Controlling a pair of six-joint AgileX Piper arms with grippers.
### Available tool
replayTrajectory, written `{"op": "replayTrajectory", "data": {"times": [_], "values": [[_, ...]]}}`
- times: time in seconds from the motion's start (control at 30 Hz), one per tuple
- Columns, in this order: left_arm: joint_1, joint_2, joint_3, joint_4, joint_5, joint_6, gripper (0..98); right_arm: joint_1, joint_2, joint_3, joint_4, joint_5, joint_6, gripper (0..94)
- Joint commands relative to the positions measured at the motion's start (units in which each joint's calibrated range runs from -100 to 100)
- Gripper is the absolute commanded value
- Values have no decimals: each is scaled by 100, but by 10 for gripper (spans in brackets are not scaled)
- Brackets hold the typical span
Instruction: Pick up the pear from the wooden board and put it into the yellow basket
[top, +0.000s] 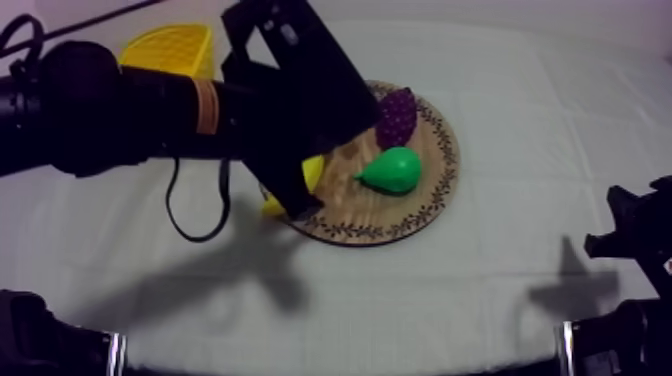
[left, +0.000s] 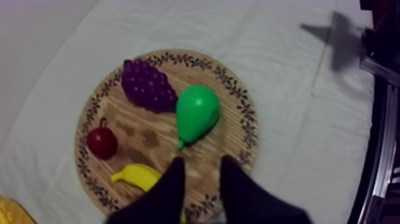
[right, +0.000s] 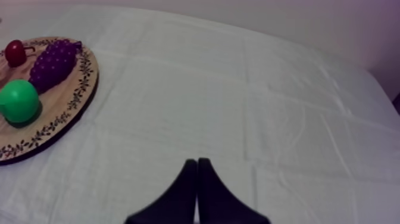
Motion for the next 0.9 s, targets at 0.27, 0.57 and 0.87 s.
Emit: {"op": "replayTrajectory", "data": {"times": [0.27,0.57,0.87], "values": [[81,26,421,-38,-612,243,686,0,1,3,-1,0,2,3],[26,477,296,-54,-777,341,693,0,1,3,-1,0,2,3],[4,2200,-2084,300,1247,17,677,0,1,3,-1,0,-1,3]]}}
